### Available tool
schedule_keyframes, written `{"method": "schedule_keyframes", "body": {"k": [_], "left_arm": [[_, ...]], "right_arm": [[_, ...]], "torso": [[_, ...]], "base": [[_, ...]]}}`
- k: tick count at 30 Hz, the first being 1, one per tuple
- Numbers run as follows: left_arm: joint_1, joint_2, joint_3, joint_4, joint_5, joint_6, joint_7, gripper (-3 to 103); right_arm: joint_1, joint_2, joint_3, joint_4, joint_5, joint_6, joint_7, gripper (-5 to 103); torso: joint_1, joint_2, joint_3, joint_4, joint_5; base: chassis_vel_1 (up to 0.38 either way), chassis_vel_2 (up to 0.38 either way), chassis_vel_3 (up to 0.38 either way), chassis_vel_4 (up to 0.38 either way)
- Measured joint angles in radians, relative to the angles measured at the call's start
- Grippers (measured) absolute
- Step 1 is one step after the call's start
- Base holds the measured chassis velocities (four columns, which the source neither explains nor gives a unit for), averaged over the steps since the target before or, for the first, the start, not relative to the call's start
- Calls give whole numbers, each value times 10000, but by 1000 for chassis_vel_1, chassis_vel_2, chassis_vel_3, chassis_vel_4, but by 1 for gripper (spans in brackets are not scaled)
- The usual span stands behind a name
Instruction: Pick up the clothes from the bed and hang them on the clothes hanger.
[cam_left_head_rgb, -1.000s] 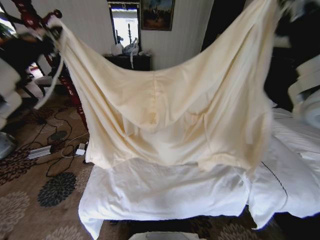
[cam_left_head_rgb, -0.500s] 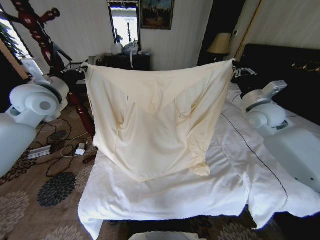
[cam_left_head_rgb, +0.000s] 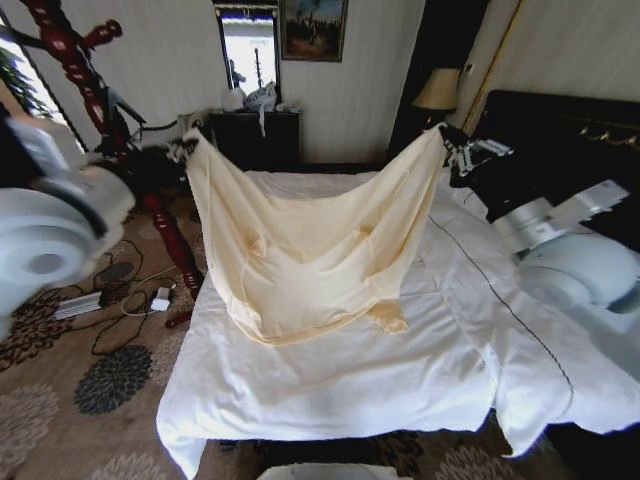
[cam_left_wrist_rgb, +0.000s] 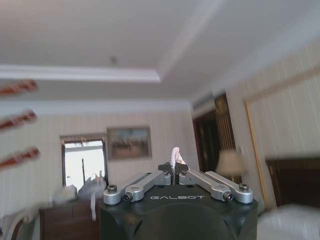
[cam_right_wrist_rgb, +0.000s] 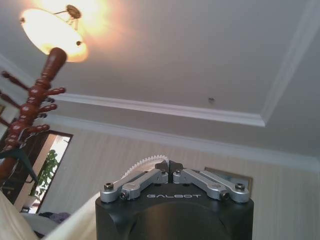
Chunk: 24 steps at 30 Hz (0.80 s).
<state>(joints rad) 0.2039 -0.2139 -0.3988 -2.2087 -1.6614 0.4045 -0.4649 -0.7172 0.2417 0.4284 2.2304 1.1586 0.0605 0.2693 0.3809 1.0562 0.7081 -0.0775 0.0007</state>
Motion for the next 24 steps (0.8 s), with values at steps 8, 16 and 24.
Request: {"method": "schedule_keyframes", "body": {"k": [8,16,24], "left_arm": [[791,-1519,1783,3739,2439,316,774,2],[2871,-1903,1987,2616,3346,422,1226,2],[2457,-1459,1533,1932,2735,201,804,2]], "right_arm": [[3746,2923,-4614,-4604,-1675,-160,19,0],[3600,3180,-5047,-4402,-2332,-105,40,0],[4055,2614,-4886,-3444,-1829,10,95,0]], "torso": [[28,-18,25,1,-17],[8,-12,7,-6,0],[20,-10,13,5,-9]], "base": [[0,0,0,0],[0,0,0,0],[7,-21,-11,-3]]}}
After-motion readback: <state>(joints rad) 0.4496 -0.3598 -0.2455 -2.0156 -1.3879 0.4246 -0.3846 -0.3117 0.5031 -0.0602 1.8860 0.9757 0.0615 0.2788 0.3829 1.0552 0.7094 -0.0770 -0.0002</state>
